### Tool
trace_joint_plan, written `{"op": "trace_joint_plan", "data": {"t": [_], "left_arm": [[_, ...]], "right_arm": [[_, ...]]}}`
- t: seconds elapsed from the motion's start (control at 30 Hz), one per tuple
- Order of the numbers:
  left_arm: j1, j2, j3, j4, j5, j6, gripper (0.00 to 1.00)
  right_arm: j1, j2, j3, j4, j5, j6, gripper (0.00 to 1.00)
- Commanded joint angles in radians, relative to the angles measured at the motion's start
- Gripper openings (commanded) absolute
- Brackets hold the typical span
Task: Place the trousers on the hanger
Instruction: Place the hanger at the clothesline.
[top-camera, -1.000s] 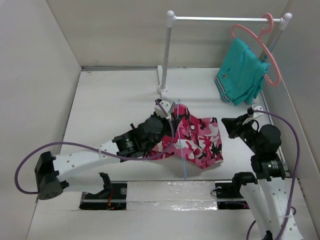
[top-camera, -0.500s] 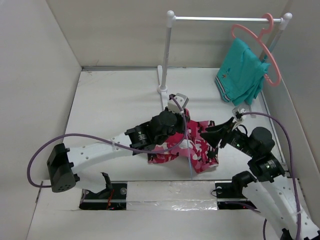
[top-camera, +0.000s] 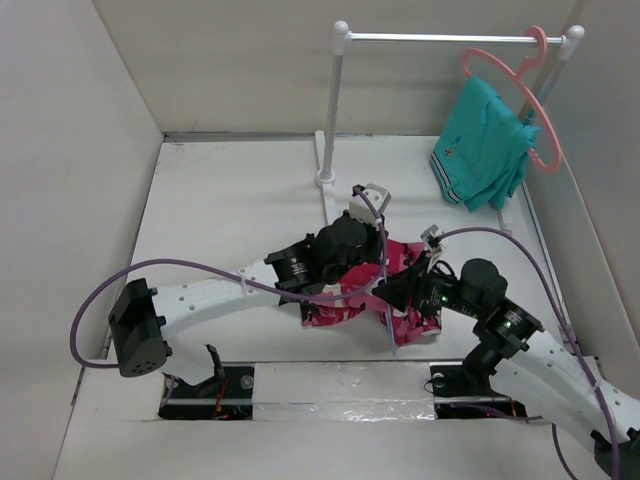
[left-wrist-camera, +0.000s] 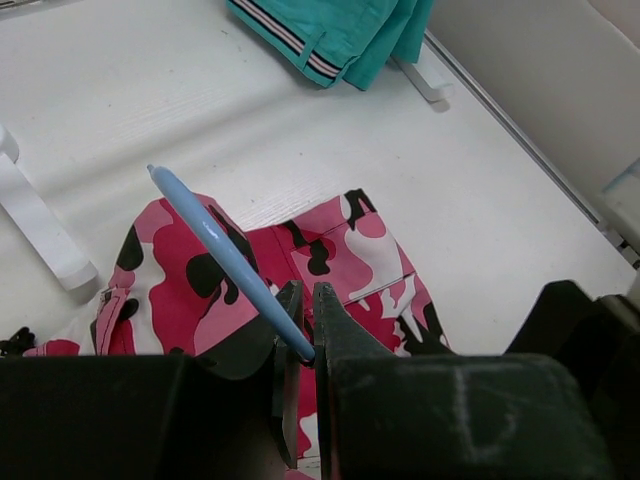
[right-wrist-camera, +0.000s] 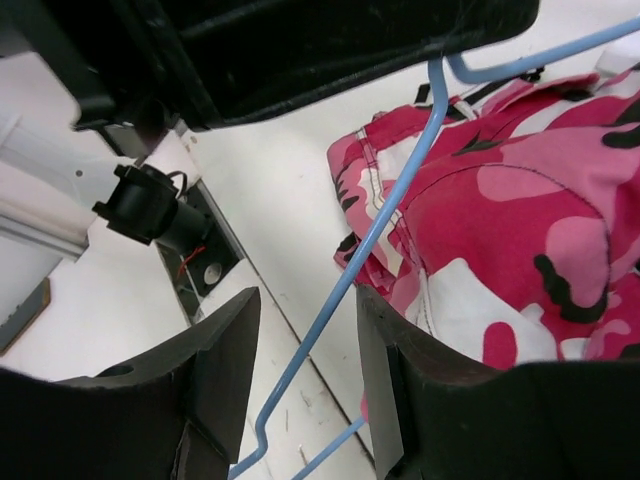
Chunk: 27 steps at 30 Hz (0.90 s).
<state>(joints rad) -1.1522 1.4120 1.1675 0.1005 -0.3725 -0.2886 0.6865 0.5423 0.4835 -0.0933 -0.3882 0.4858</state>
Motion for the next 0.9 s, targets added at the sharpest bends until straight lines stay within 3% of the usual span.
{"op": "trace_joint_plan", "data": {"t": [0.0, 0.27, 0.4, 0.63, 0.87], "left_arm": [[-0.003, -0.036, 0.063, 0.128, 0.032, -0.009, 0.00], [-0.003, -0.048, 0.067, 0.110, 0.052, -0.018, 0.00], [-0.003, -0.067, 0.067, 0.130, 0.060, -0.023, 0.01], [0.046, -0.133, 0.103, 0.217, 0.099, -0.032, 0.59], [0.046, -0.185, 0.162, 0.217, 0.041, 0.029, 0.88]], "right_arm": [[0.053, 0.037, -0.022, 0.153, 0.071, 0.049, 0.45], [0.148, 0.070, -0.071, 0.309, 0.172, 0.172, 0.00], [0.171, 0.047, -0.098, 0.435, 0.190, 0.258, 0.00], [0.180, 0.062, -0.086, 0.564, 0.285, 0.367, 0.00], [0.180, 0.174, -0.039, 0.644, 0.316, 0.356, 0.00]]}}
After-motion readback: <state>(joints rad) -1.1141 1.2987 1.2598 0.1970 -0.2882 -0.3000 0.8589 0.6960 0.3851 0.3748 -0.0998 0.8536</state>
